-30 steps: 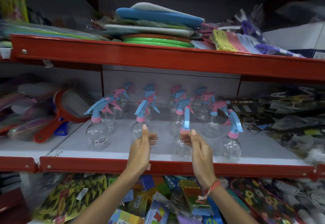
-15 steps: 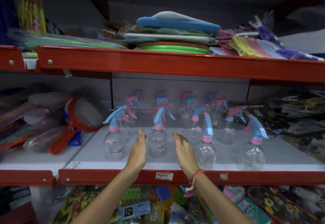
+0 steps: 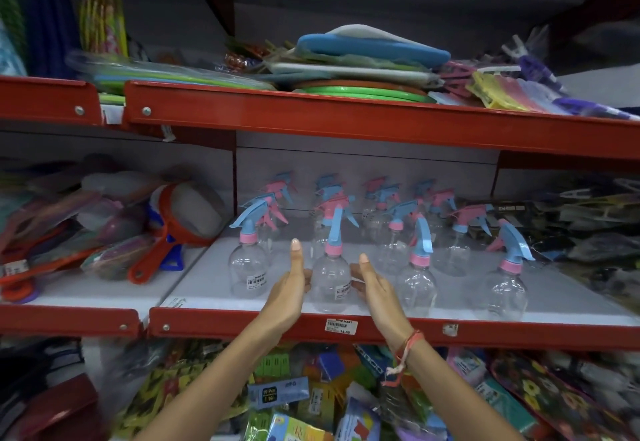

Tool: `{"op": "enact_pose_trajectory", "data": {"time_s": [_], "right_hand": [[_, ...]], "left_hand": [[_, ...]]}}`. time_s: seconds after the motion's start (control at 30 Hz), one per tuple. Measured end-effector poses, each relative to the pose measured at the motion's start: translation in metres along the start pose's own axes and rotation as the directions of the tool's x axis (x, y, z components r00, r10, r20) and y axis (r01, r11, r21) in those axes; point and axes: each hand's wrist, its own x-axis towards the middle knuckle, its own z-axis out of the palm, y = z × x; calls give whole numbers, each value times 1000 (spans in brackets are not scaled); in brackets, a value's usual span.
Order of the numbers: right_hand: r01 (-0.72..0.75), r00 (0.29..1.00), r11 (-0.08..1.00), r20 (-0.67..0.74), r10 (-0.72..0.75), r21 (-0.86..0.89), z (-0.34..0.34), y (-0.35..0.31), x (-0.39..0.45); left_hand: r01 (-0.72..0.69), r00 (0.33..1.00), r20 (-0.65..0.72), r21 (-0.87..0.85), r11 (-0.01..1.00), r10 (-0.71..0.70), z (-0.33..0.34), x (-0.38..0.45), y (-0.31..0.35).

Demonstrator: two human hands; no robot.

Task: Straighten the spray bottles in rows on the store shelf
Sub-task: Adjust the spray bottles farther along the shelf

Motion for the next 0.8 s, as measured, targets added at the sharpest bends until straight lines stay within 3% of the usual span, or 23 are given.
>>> {"op": "enact_pose_trajectory", "data": {"time_s": [0.4, 0.5, 0.6, 0.7, 0.8], "right_hand": [[56, 998, 998, -32, -57, -25, 3, -8, -39], [110, 981, 990, -149, -123, -93, 10, -11, -44], [258, 931, 962, -242, -273, -91, 26, -16, -53], [324, 936, 946, -138, -324, -21, 47, -22, -57], [219, 975, 969, 14, -222, 117, 69, -31, -48]], "left_hand": [[-52, 999, 6, 110, 993, 51, 0, -35, -2], [-84, 996, -11, 118, 989, 86, -4, -40, -6], [-129, 984, -117, 62, 990, 136, -21, -42, -12], [-130, 961, -240, 30, 991, 134, -48, -38, -18], [-110, 934, -341, 12, 994, 107, -74, -29, -23]]}}
